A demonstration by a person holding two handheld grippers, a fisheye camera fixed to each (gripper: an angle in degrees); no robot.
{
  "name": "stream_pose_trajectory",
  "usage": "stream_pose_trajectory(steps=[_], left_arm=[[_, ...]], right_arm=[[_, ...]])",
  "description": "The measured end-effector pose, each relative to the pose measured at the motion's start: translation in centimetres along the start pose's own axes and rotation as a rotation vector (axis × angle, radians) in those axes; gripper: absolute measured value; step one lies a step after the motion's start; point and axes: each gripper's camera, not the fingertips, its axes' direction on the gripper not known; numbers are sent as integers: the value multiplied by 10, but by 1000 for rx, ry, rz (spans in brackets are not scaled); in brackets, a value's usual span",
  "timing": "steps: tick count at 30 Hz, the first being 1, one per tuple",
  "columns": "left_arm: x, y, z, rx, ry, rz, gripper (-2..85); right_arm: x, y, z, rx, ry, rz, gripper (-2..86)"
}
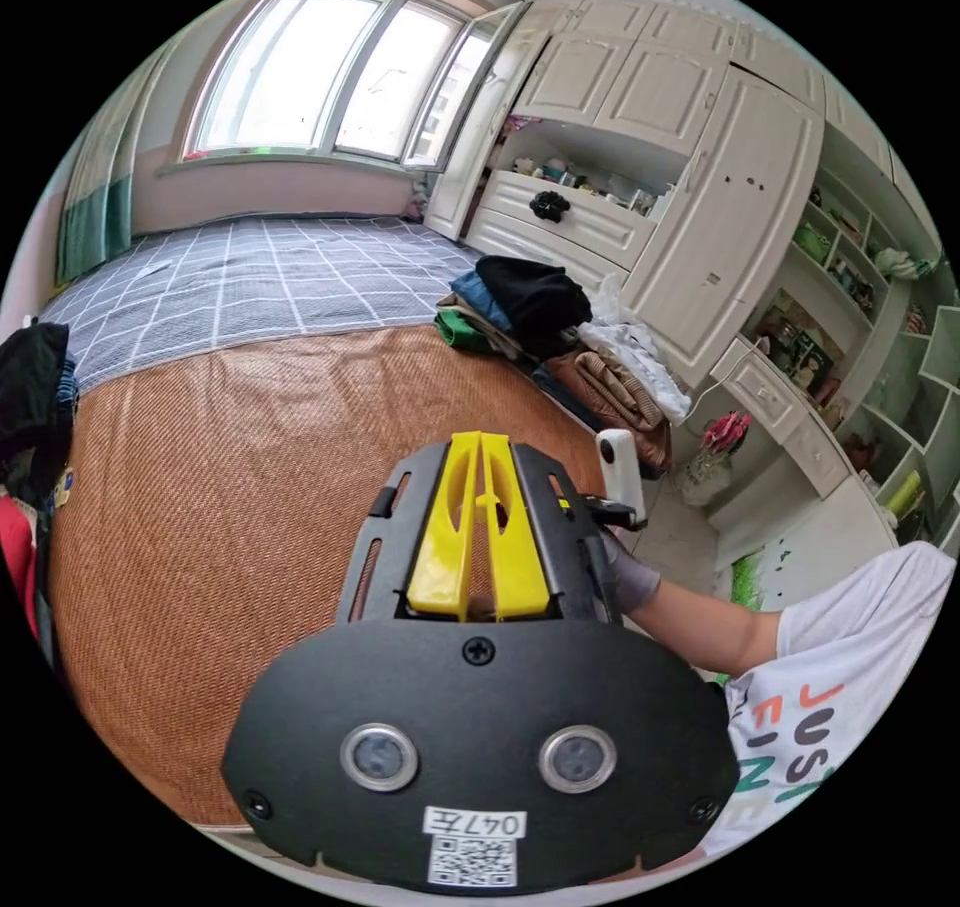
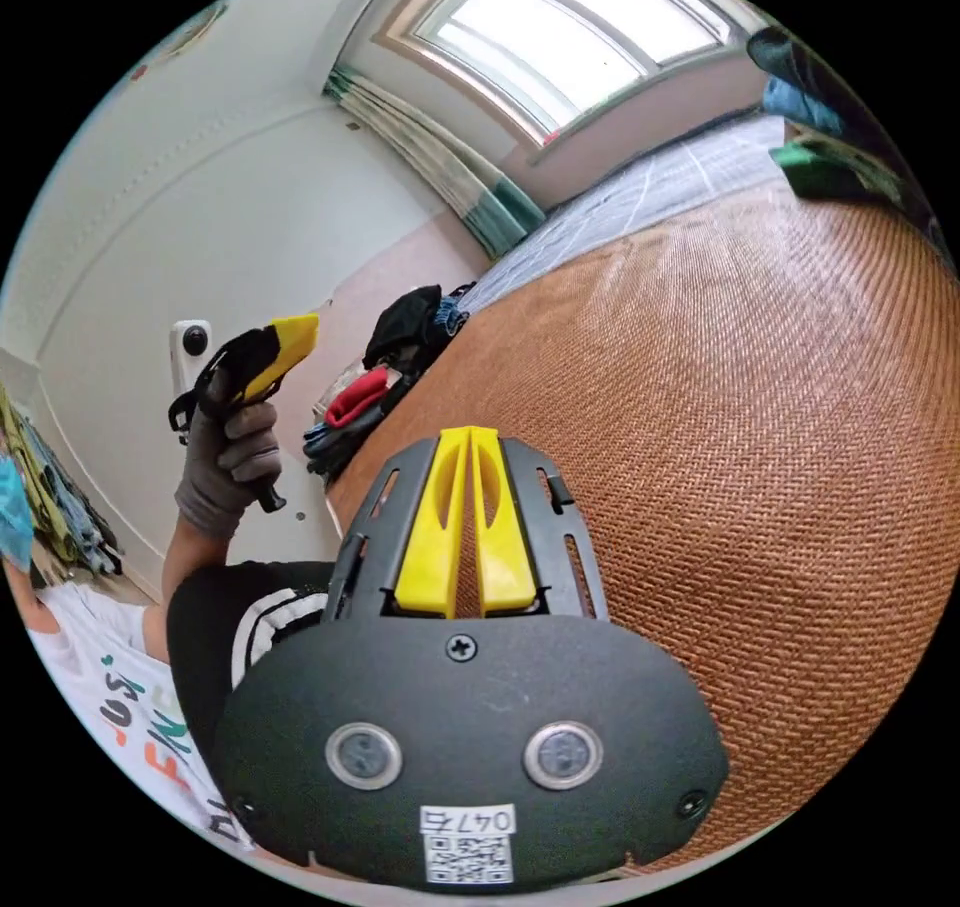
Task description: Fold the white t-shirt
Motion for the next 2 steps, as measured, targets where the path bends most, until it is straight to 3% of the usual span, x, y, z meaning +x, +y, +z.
stream_pose_trajectory(steps=[2], left_arm=[[8,1,-6,11,-62,2,-10]], right_arm=[[44,-1,10,-52,-84,200,-11]])
